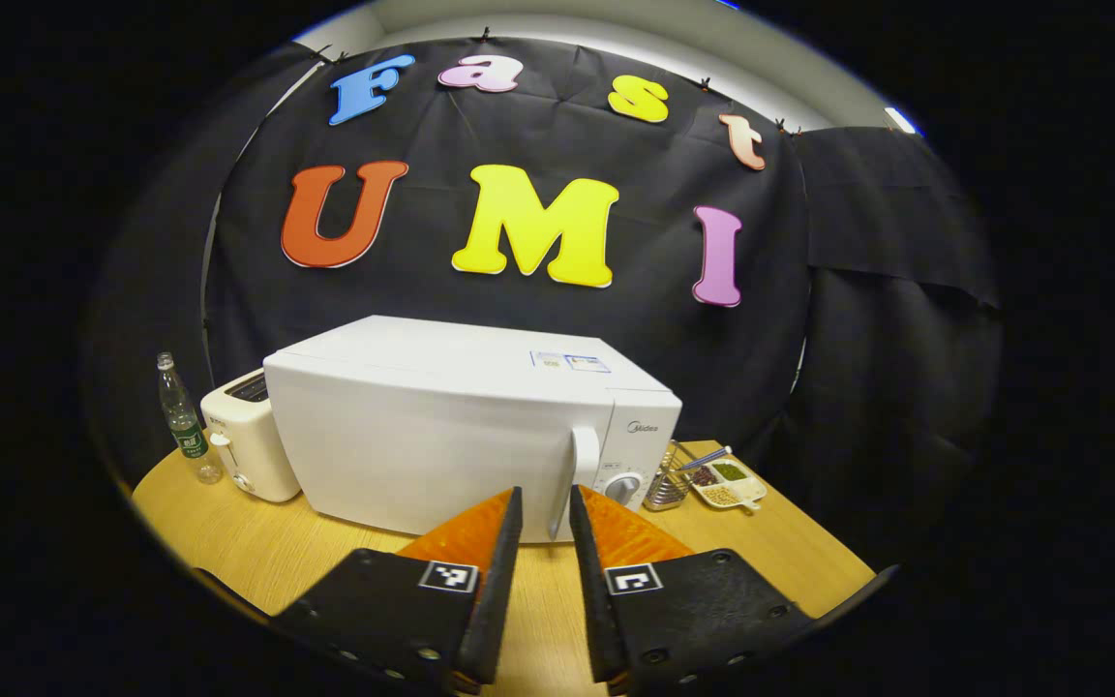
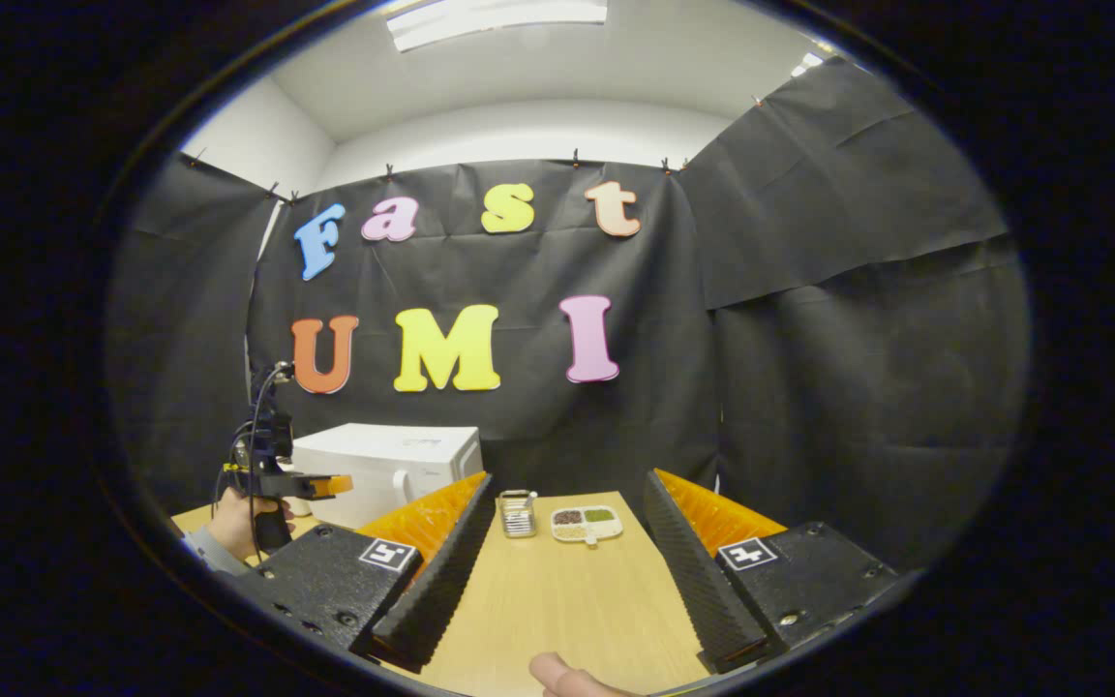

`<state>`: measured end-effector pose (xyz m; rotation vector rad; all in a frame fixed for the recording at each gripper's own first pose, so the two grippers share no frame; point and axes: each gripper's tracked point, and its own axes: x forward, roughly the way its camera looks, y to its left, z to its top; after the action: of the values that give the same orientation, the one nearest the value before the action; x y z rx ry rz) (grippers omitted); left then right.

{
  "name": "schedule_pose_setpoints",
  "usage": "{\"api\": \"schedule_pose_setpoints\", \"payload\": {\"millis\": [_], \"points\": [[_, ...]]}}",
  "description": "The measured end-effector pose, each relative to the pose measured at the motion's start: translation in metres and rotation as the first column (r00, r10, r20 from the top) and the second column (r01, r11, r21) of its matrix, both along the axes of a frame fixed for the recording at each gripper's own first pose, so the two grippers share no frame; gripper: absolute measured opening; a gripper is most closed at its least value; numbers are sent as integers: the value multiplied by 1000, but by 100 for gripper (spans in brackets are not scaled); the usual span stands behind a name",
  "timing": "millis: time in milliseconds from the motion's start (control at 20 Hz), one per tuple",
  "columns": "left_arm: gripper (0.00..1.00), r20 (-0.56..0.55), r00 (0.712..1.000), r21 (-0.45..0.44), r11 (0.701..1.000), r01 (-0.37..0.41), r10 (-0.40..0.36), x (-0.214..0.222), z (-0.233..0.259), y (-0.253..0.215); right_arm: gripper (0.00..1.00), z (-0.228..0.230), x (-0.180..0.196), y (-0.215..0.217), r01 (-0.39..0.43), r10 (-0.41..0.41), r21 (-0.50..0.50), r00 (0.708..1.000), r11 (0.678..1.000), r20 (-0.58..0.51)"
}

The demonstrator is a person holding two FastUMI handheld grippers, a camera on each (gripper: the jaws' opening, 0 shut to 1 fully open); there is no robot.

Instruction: Open the microwave oven with the left hand, put the food in, and close the microwave oven.

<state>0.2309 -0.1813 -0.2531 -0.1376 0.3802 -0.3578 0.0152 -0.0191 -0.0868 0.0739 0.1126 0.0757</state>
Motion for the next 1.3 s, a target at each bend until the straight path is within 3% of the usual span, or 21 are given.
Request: {"api": "schedule_pose_setpoints", "payload": {"millis": [100,150,300,650,700,800,850,900,1050,1100,1150,1200,1300], "points": [[58,28,999,-18,999,-32,33,-18,25,15,92,2,-7,4,-6,6,1,1000,1000,2],[64,32,999,-14,999,-34,35,-28,34,20,92,4,-11,6,-8,8,0,1000,1000,5],[94,60,995,66,994,-84,80,-54,56,44,92,12,-26,12,-5,5,6,1000,1000,16],[94,113,984,115,981,-153,140,-132,112,73,92,24,-57,32,-13,13,12,999,1000,30],[94,136,979,109,980,-169,154,-143,124,78,98,26,-61,35,-18,18,8,999,1000,34],[94,174,971,86,979,-183,166,-168,144,83,98,28,-64,40,-27,27,-7,999,1000,43],[94,195,965,73,979,-193,176,-180,152,86,92,30,-66,42,-31,31,-11,998,999,46],[93,212,960,68,978,-199,181,-194,157,88,98,30,-67,42,-31,32,-14,998,999,48],[93,276,943,77,974,-213,184,-231,169,93,98,27,-69,43,-34,35,-16,998,999,46],[93,307,933,79,972,-220,186,-240,174,92,92,26,-70,43,-35,36,-16,998,999,43],[93,325,926,87,969,-230,191,-246,174,93,98,25,-70,43,-34,35,-15,999,999,40],[93,334,922,95,966,-240,196,-250,175,95,92,25,-69,43,-33,34,-14,999,999,39],[93,328,922,110,961,-255,207,-254,172,98,92,27,-68,45,-37,38,-13,998,999,41]]}}
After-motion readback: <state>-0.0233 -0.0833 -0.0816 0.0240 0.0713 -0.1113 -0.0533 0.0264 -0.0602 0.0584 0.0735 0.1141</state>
